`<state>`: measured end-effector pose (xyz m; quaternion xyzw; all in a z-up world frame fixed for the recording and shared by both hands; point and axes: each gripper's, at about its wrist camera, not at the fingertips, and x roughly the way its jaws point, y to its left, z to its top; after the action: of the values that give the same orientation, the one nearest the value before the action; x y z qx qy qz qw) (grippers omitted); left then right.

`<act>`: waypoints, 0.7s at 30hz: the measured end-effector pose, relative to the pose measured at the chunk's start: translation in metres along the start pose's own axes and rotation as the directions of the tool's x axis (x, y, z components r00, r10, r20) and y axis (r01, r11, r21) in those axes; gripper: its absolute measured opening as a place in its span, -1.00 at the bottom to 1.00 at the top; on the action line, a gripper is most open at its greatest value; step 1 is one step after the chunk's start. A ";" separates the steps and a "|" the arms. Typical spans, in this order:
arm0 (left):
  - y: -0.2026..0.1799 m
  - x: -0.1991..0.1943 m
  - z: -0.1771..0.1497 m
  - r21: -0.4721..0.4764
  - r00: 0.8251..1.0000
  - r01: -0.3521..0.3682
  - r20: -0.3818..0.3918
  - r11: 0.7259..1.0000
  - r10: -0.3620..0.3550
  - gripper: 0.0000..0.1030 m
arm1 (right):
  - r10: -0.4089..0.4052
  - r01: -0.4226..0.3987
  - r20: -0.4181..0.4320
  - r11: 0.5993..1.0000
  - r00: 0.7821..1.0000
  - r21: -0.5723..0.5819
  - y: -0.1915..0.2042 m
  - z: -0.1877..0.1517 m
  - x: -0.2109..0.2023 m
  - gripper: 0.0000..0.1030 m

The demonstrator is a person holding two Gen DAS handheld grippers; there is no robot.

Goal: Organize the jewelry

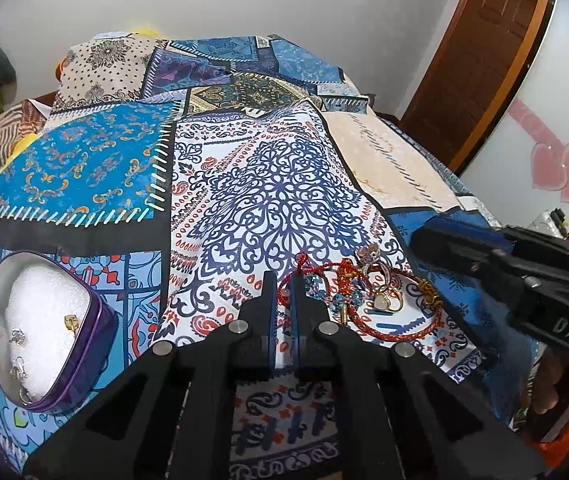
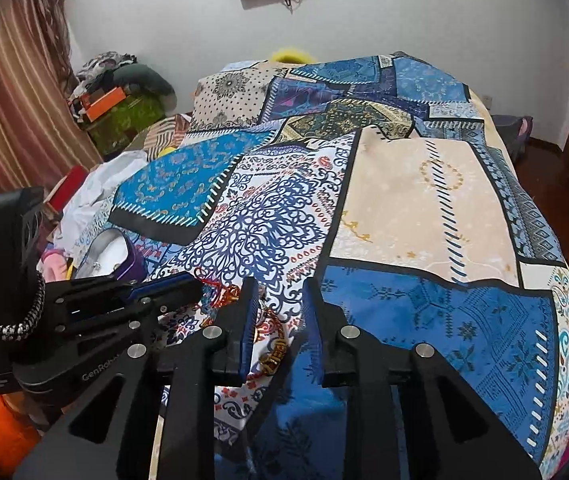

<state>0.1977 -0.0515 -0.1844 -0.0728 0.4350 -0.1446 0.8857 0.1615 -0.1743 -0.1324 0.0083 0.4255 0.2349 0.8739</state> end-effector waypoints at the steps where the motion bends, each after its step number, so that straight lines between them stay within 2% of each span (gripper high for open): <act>1: 0.001 0.000 0.000 -0.002 1.000 0.003 0.002 1.000 -0.003 -0.96 | 0.003 -0.003 -0.005 1.000 1.000 -0.004 0.001 0.000 0.002 -0.60; 10: 0.003 -0.008 -0.002 0.004 1.000 0.007 0.024 1.000 -0.007 -0.97 | -0.010 0.005 -0.072 0.997 0.997 -0.074 0.015 0.002 0.031 -0.61; 11: 0.003 -0.010 -0.002 0.005 1.000 0.012 0.027 1.000 -0.012 -0.97 | -0.009 0.004 -0.071 0.997 0.997 -0.071 0.015 0.001 0.032 -0.63; 12: 0.002 -0.014 -0.002 0.009 0.999 0.012 0.037 1.000 -0.012 -0.97 | -0.007 0.003 -0.062 0.998 0.998 -0.065 0.013 0.001 0.032 -0.75; 21: -0.010 -0.048 0.008 0.036 0.993 0.010 0.115 0.999 -0.014 -0.97 | 0.005 -0.005 0.013 0.999 1.000 -0.037 0.012 0.003 0.009 -0.76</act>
<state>0.1740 -0.0459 -0.1409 -0.0679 0.3800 -0.1530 0.9097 0.1639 -0.1598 -0.1345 -0.0051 0.4154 0.2447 0.8761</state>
